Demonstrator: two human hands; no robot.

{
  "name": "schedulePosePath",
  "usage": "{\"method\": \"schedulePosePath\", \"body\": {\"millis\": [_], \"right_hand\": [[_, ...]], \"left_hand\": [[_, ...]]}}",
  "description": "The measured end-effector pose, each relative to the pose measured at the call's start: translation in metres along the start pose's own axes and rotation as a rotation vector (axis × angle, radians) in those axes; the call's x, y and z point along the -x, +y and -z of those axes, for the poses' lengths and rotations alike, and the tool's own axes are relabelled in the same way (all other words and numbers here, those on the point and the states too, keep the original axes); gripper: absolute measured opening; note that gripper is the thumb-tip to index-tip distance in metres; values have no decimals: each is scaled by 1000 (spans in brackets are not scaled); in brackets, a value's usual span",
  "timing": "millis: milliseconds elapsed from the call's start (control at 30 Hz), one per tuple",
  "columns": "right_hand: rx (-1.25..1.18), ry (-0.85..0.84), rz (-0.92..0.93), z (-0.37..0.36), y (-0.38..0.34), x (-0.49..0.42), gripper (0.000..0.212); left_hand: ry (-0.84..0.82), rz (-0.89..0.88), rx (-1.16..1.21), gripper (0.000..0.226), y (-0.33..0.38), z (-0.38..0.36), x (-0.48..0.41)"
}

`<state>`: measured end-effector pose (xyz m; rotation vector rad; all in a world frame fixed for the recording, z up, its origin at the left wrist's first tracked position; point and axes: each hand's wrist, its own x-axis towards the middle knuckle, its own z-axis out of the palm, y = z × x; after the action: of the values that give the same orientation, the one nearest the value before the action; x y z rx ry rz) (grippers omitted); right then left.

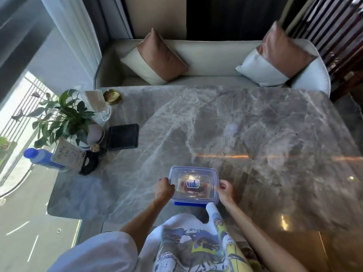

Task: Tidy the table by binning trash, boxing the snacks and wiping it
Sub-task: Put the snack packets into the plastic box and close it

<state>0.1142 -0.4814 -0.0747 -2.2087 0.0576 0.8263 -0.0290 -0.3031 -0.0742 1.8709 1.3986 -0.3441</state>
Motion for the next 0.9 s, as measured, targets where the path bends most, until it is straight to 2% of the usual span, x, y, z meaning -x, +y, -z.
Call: {"method": "schedulePosePath", "body": {"millis": [333, 500, 633, 733, 833, 900], "right_hand": [[15, 25, 52, -5, -5, 6, 31], [230, -44, 5, -2, -15, -6, 31], [329, -93, 4, 1, -14, -9, 36], [454, -185, 4, 5, -19, -15, 57], [519, -280, 84, 8, -36, -30, 87], [520, -296, 221, 3, -49, -37, 86]], "left_hand": [[34, -21, 11, 34, -4, -8, 3], [11, -3, 10, 33, -2, -10, 4], [-50, 63, 136, 38, -8, -6, 0], [-160, 136, 286, 47, -12, 7, -7], [-157, 146, 370, 55, -15, 27, -11], [-136, 162, 362, 60, -17, 34, -3]]}}
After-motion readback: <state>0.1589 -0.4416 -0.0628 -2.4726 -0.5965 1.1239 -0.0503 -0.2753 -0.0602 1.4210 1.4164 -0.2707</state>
